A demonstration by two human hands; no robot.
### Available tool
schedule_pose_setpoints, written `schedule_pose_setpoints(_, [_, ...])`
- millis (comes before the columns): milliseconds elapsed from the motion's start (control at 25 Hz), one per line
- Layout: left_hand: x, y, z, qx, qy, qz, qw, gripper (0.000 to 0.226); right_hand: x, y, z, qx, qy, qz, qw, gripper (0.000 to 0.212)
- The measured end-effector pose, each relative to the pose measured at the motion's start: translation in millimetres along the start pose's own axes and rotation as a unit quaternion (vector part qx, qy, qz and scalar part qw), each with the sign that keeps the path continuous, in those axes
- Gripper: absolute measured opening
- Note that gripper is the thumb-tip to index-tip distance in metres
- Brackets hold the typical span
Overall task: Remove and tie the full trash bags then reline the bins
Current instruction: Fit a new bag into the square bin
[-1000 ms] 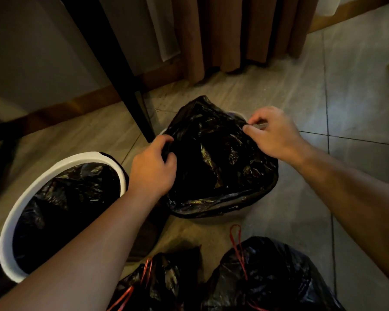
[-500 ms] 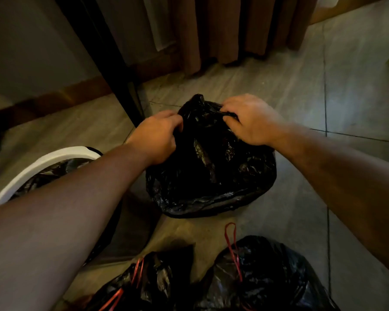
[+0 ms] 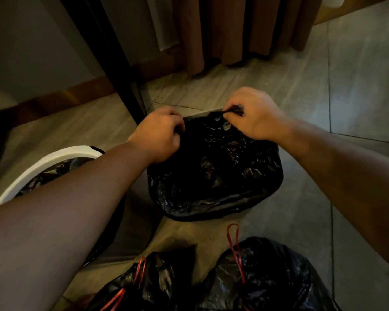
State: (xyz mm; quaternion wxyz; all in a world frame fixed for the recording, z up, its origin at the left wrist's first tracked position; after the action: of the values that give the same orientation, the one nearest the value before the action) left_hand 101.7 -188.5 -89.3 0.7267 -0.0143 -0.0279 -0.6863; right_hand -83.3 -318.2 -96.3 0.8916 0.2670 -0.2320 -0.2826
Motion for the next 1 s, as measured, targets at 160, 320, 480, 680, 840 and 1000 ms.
schedule_pose_setpoints(160, [-20,29,9,-0.064,-0.063,0.105,0.99,0.023,-3,-29,12,0.141,-0.053,-0.11,0.982,0.012])
schedule_pose_setpoints(320, [-30,46,9,-0.092,-0.094,0.197,0.971,0.024,-1,-41,10,0.218,-0.072,-0.148,0.962,0.008])
schedule_pose_setpoints(480, [-22,58,-3,-0.149,-0.033,0.245,0.958,0.021,9,-48,9,0.268,-0.071,-0.199,0.94,0.008])
schedule_pose_setpoints(680, [-20,61,-29,-0.428,0.021,0.34,0.837,0.03,9,-69,8,0.399,-0.043,-0.252,0.881,0.009])
schedule_pose_setpoints(840, [-19,54,-41,-0.582,0.071,0.398,0.705,0.034,4,-83,4,0.483,0.004,-0.306,0.821,0.01])
schedule_pose_setpoints(1000, [-22,45,-50,-0.648,0.098,0.429,0.622,0.031,-2,-86,-4,0.523,0.031,-0.36,0.772,0.028])
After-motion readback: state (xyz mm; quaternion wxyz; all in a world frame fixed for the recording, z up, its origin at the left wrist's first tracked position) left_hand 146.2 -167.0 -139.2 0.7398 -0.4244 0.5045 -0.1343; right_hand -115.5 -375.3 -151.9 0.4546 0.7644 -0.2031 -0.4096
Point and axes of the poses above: each hand's wrist, its own x-axis towards the middle knuckle, its own z-axis out of the back of the hand, y = z × x, the point moved 6 cm from there along x, towards the middle knuckle, and after that the axes turned 12 degrees about x, right-handed, at the moved point
